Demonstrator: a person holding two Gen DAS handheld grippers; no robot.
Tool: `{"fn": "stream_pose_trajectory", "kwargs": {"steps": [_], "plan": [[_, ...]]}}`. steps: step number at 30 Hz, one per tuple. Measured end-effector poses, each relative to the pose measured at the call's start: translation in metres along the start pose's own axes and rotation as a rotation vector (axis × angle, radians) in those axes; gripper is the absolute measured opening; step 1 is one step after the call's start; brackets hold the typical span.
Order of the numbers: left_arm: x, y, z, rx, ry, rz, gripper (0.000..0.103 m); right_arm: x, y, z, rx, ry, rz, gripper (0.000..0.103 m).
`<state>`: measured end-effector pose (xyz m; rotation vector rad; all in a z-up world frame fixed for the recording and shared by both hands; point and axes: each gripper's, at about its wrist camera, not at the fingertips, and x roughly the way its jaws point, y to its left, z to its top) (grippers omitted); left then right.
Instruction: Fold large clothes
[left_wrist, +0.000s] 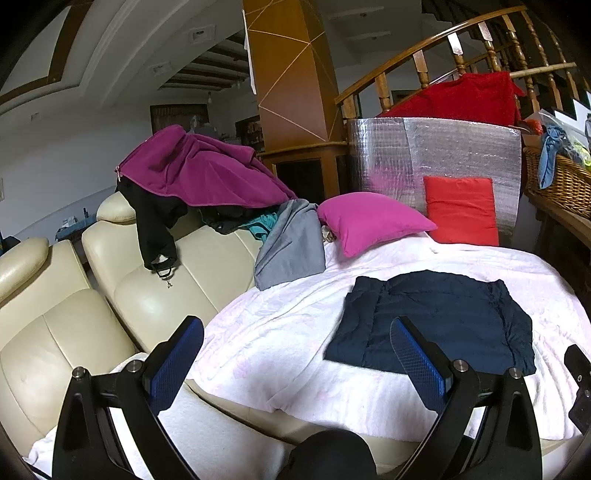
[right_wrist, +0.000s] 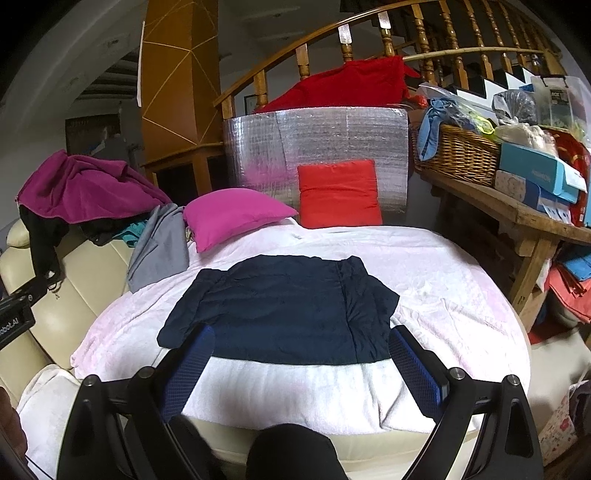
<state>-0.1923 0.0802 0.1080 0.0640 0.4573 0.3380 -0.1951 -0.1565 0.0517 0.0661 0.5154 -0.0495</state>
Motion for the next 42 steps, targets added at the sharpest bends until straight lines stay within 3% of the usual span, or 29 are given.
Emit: {"fn": "stream_pose_trajectory", "kwargs": {"steps": [26, 38, 42], "plan": [[0.091, -0.024, 0.033, 0.026, 0.076, 0.031, 0.101, 0.096, 0.012, 0.036, 0.015, 0.067, -0.01, 0.097], [0.105, -0.037, 0.037, 0.042, 0.082, -0.002, 0.101, 0.113, 0.006, 0.034, 0.013, 0.095, -0.038, 0.097], [0.117, -0.041, 0.041, 0.025, 0.077, -0.052, 0.101, 0.12, 0.001, 0.038, 0.005, 0.095, -0.05, 0.097]]}}
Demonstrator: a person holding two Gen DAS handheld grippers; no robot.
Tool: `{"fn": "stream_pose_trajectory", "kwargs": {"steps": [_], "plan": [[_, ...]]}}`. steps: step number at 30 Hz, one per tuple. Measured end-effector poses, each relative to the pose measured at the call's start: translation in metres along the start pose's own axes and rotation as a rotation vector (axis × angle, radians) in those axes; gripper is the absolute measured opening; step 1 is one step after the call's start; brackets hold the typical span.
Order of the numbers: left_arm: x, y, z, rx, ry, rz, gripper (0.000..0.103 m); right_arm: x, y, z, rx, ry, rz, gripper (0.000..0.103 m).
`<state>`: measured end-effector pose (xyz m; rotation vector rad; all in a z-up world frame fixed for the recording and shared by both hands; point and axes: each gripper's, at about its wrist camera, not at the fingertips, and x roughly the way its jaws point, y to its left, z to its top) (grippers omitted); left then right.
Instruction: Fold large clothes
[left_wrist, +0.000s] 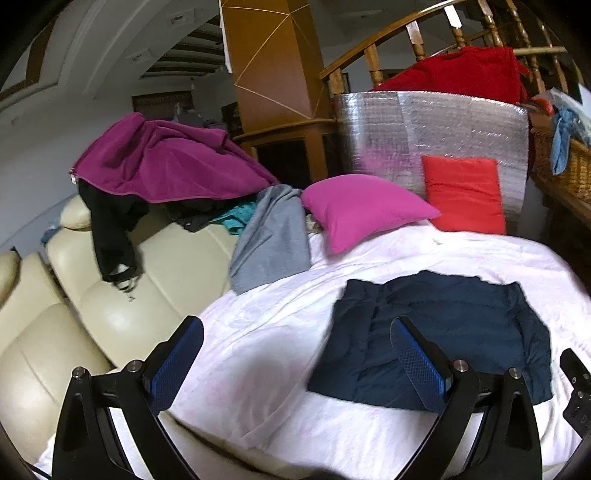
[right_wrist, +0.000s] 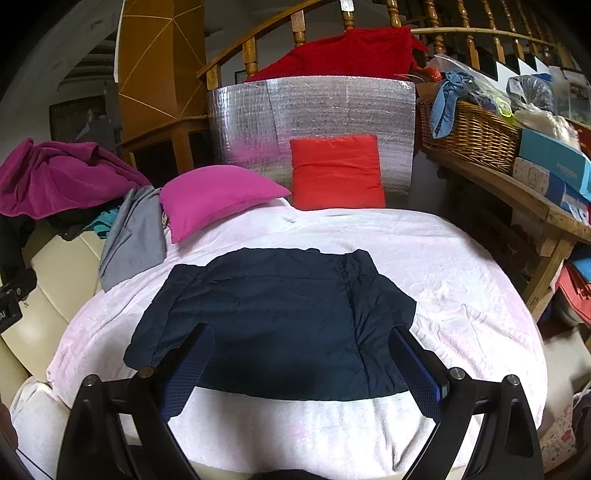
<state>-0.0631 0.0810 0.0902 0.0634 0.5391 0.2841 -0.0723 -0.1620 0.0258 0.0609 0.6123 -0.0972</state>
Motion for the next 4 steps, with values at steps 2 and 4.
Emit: {"fn": "stream_pose_trajectory", "kwargs": {"steps": [2, 4], "plan": [[0.017, 0.002, 0.006, -0.026, 0.031, -0.047, 0.101, 0.007, -0.01, 0.007, 0.003, -0.012, -0.018, 0.097], [0.051, 0.01, 0.014, -0.064, 0.102, -0.088, 0.101, 0.021, -0.029, 0.017, 0.022, -0.023, -0.026, 0.097]]}}
